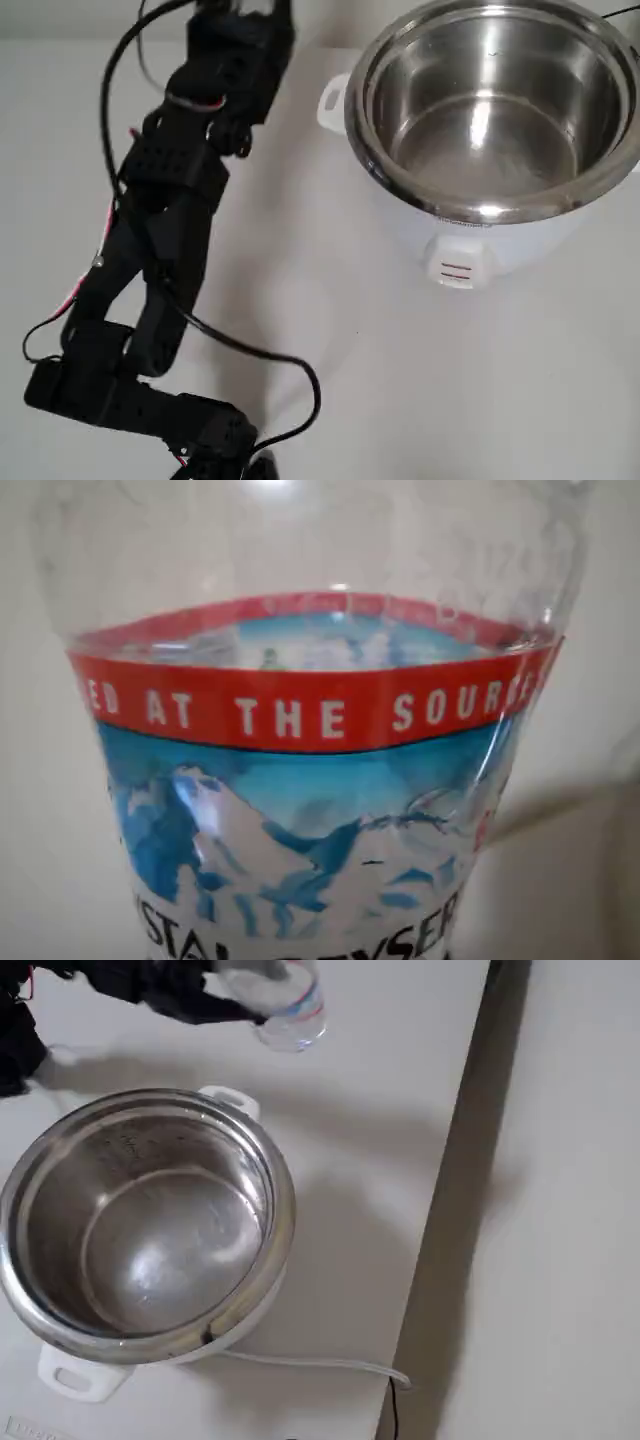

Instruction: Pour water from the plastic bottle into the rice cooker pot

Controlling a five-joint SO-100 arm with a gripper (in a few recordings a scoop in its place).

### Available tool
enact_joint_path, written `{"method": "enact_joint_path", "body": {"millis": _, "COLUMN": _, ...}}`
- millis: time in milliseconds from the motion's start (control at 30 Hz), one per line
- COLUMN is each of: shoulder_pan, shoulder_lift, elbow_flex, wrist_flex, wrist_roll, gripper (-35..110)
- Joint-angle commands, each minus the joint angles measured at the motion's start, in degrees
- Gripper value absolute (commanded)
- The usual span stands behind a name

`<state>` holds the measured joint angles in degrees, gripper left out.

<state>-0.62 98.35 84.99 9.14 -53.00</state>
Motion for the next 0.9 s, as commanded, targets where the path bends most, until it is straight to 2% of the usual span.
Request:
{"method": "enact_joint_path", "body": {"millis": 0, "shoulder_pan": 4.5, "shoulder_lift": 9.6, "elbow_flex": -11.4, "wrist_flex": 4.3, "wrist_roll": 9.8, "gripper": 11}}
{"method": "enact_joint_path", "body": {"millis": 300, "shoulder_pan": 6.8, "shoulder_lift": 13.2, "elbow_flex": -11.4, "wrist_flex": 12.6, "wrist_roll": 31.2, "gripper": 10}}
{"method": "enact_joint_path", "body": {"millis": 667, "shoulder_pan": 10.5, "shoulder_lift": 13.5, "elbow_flex": -13.3, "wrist_flex": 15.1, "wrist_roll": 55.5, "gripper": 9}}
{"method": "enact_joint_path", "body": {"millis": 867, "shoulder_pan": 13.0, "shoulder_lift": 8.9, "elbow_flex": -20.6, "wrist_flex": 18.5, "wrist_roll": 68.3, "gripper": 9}}
